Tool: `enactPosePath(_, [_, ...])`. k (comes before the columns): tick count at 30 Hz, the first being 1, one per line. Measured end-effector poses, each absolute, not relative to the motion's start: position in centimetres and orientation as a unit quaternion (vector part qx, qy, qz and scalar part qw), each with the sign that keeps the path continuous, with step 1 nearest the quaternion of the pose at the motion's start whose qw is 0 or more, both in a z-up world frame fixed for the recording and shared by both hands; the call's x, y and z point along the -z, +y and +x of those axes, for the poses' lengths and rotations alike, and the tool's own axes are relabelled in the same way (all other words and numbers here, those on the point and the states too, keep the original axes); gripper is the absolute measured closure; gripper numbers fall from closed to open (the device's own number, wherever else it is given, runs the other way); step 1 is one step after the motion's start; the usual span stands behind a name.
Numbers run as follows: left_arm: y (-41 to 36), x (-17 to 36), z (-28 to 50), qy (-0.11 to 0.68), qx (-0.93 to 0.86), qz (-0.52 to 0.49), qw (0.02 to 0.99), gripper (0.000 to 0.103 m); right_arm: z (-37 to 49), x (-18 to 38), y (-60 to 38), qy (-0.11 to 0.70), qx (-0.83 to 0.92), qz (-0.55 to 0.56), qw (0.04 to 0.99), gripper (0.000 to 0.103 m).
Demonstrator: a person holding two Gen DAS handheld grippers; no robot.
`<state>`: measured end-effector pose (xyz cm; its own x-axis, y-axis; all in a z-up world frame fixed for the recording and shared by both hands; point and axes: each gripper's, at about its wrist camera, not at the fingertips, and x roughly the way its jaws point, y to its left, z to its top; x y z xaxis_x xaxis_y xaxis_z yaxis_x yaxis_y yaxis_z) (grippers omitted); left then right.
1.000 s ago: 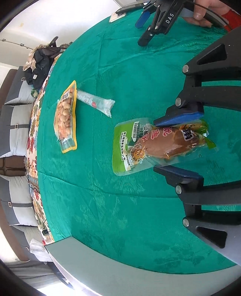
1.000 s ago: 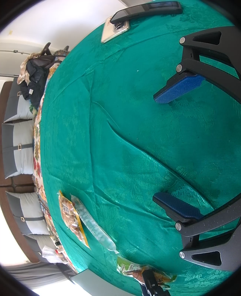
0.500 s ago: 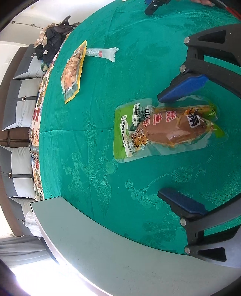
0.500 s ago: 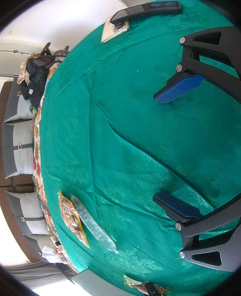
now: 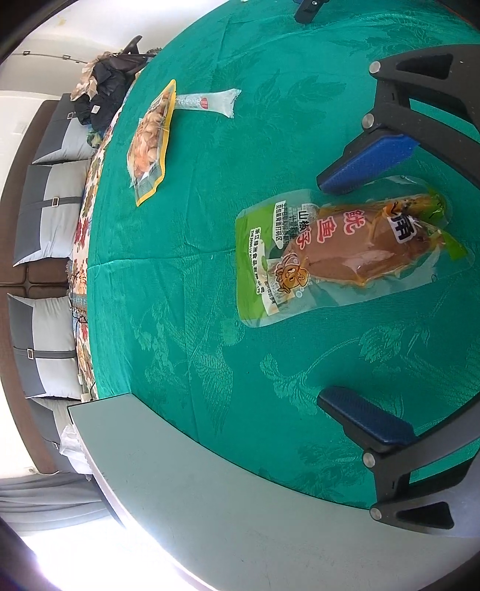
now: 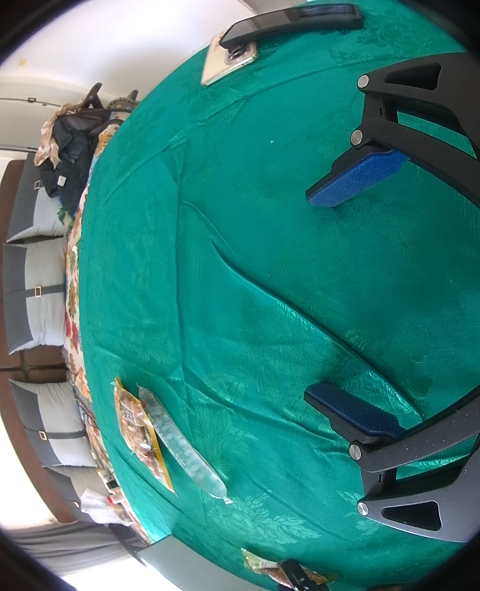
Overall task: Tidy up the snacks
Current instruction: 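Move the left tool over the green-labelled meat pack while right tool approaches the clear tube, then close the right tool on the clear tube snack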
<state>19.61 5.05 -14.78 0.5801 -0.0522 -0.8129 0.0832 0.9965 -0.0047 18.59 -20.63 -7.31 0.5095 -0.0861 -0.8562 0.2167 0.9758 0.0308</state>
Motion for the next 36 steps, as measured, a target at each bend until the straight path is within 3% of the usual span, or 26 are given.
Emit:
enactPosePath(4, [5.0, 14.8, 19.6, 0.457, 0.038, 0.016, 0.889, 0.0, 20.7, 5.7, -17.3, 0.484, 0.016, 0.127, 0.866, 0.006])
enactPosePath(11, [5.1, 14.8, 19.6, 0.457, 0.038, 0.017, 0.889, 0.0, 30.6, 6.1, -9.6, 0.524, -0.001, 0.135, 0.841, 0.006])
enactPosePath(17, [5.1, 14.8, 19.6, 0.457, 0.038, 0.016, 0.889, 0.0, 34.1, 7.7, -6.7, 0.543, 0.06, 0.054, 0.836, 0.01])
enactPosePath(19, [5.1, 14.8, 19.6, 0.456, 0.038, 0.016, 0.889, 0.0, 33.1, 7.4, -7.6, 0.523, 0.058, 0.048, 0.849, 0.024])
enactPosePath(20, [5.1, 14.8, 19.6, 0.456, 0.038, 0.016, 0.889, 0.0, 32.5, 7.1, -8.1, 0.514, 0.054, 0.043, 0.855, 0.05])
enactPosePath(21, [5.1, 14.8, 19.6, 0.456, 0.038, 0.017, 0.889, 0.0, 32.0, 7.0, -8.5, 0.514, 0.051, 0.036, 0.856, 0.069])
enactPosePath(24, [5.1, 14.8, 19.6, 0.456, 0.038, 0.017, 0.889, 0.0, 30.0, 6.9, -10.1, 0.515, 0.041, 0.033, 0.856, 0.081])
enactPosePath(34, [5.1, 14.9, 19.6, 0.456, 0.038, 0.017, 0.889, 0.0, 19.5, 6.5, -13.8, 0.508, -0.014, -0.025, 0.861, 0.083])
enactPosePath(36, [5.1, 14.9, 19.6, 0.456, 0.038, 0.017, 0.889, 0.0, 18.5, 6.8, -14.2, 0.49, -0.012, -0.015, 0.871, 0.077])
